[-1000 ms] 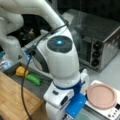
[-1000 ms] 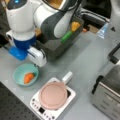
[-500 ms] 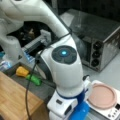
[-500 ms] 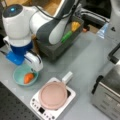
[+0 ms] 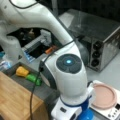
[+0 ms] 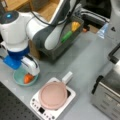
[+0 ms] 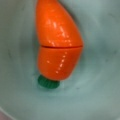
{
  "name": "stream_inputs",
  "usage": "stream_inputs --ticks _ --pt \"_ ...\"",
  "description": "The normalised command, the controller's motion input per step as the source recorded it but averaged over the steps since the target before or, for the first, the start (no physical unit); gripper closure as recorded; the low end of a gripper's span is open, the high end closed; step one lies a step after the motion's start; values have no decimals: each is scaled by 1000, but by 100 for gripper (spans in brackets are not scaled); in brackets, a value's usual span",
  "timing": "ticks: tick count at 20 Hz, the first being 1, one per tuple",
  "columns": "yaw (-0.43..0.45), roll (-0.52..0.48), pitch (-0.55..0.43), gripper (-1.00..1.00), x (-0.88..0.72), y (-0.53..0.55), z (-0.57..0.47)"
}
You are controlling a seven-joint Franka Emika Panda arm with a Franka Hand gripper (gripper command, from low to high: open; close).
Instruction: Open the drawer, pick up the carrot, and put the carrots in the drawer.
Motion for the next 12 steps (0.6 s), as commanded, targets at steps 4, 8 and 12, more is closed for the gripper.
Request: stream_inputs --ticks 4,8,12 --pt "64 175 59 -100 235 -257 5" --pt "43 171 38 -100 250 -203 -46" --pt "24 164 35 -100 229 -146 -17"
